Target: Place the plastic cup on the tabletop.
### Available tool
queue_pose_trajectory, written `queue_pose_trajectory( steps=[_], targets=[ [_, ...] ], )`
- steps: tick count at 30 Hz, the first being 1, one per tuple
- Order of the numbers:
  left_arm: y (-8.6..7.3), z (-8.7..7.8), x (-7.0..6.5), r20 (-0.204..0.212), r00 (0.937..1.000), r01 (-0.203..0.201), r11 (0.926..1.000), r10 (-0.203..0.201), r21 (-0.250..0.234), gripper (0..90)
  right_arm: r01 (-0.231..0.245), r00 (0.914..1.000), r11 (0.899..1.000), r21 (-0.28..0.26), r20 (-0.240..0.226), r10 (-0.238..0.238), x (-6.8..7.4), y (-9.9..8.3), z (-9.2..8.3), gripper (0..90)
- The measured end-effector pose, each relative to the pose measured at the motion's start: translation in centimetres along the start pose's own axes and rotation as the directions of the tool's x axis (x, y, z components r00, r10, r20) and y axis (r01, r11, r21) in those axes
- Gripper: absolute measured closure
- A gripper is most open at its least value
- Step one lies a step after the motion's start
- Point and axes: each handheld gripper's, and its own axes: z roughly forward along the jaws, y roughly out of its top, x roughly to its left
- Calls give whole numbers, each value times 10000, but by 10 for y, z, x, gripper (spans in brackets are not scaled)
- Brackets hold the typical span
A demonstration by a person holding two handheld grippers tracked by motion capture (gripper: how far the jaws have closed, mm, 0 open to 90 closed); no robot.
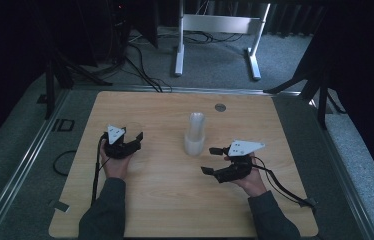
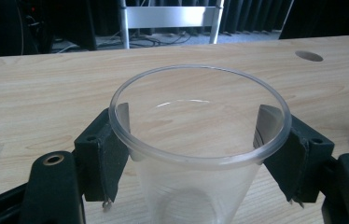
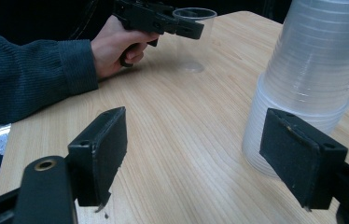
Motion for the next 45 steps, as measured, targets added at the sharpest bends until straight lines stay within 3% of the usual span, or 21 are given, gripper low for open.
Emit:
queue_pose_trajectory(
  steps=[24, 33, 45],
  targets=[
    [-2, 1, -1, 148, 9999, 43, 9959, -57, 905, 107, -1, 10000, 10000, -2, 1, 1, 0, 0, 0, 229],
    [2, -8, 0, 291, 9996, 12, 9967, -36, 806, 104, -22, 10000, 10000, -29, 18, 22, 0, 0, -1, 228],
    [-2, -23, 0, 142, 9999, -37, 9968, 26, 802, 94, -23, 10000, 10000, -31, 25, 23, 0, 0, -1, 229]
  ],
)
